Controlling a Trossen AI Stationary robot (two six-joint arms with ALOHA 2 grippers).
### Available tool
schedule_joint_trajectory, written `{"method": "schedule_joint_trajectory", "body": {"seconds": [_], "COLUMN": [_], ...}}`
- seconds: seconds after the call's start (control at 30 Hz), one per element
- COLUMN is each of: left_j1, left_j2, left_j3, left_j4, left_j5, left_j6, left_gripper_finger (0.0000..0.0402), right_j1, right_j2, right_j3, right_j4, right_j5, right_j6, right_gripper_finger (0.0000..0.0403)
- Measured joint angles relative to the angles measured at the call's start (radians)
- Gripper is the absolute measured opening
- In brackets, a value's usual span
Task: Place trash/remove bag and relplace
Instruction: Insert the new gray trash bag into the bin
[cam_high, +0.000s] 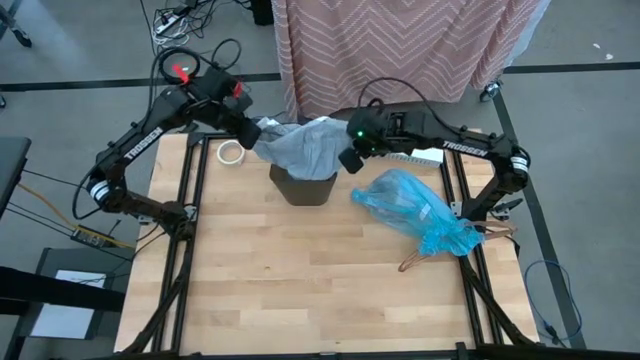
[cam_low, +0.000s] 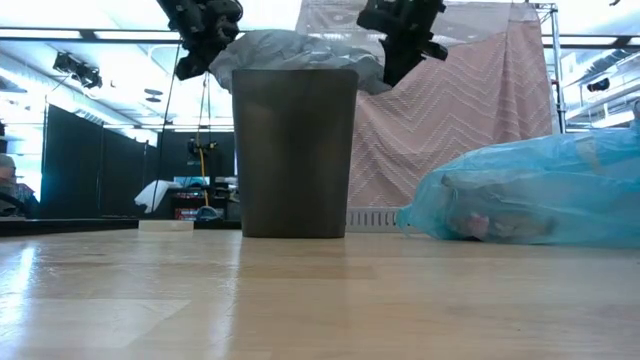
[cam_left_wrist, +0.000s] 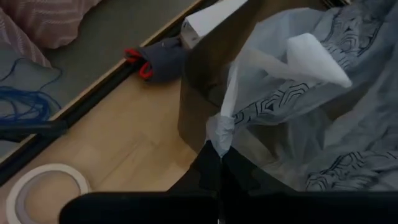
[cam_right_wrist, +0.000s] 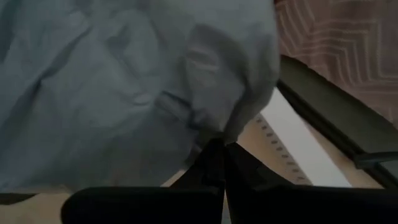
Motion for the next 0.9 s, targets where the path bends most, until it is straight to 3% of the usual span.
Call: {"method": "schedule_joint_trajectory", "body": {"seconds": [0.33,0.53,0.67,0.9], "left_j1": [-0.040,-0.064,-0.066,-0.066], "left_j2": [-0.006,-0.006,-0.006,-0.006], "left_j3": [-0.066,-0.099,-0.101,-0.101], "left_j4": [0.096,0.116,0.117,0.122], "left_j5": [0.039,0.039,0.038,0.039], "left_j6": [-0.066,-0.066,-0.062,-0.059], "left_gripper_finger": [0.0003,0.0003,0.0003,0.0003], "right_j1": [0.057,0.079,0.078,0.076], "right_j2": [-0.001,-0.008,-0.008,-0.009], "right_j3": [-0.034,-0.037,0.010,0.179], "right_j4": [-0.068,-0.072,-0.098,-0.159], "right_j5": [0.010,-0.028,-0.054,0.007], "right_j6": [-0.012,-0.136,-0.184,-0.308], "right_gripper_finger": [0.0000,0.0015,0.0062,0.0196]}}
